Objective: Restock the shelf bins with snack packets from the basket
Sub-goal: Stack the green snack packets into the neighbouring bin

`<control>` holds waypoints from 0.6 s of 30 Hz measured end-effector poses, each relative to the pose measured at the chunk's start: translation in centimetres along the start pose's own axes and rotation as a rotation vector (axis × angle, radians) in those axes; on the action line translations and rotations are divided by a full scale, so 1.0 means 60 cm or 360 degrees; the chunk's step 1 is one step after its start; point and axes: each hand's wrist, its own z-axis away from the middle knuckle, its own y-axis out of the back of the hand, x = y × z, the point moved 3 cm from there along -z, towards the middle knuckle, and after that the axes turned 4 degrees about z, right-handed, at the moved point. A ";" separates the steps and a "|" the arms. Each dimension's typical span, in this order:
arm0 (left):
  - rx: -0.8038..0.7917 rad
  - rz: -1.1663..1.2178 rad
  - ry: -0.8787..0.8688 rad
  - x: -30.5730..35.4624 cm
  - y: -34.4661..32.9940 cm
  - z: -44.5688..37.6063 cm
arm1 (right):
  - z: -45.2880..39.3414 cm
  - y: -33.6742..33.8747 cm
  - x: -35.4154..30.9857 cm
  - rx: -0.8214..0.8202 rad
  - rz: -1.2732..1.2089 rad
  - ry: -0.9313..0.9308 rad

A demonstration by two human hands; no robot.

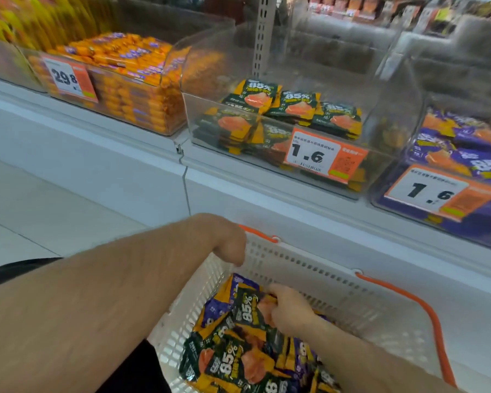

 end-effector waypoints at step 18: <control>0.0748 0.1572 -0.0363 -0.092 0.139 0.147 | 0.139 0.266 -0.167 0.0741 -0.0705 0.0734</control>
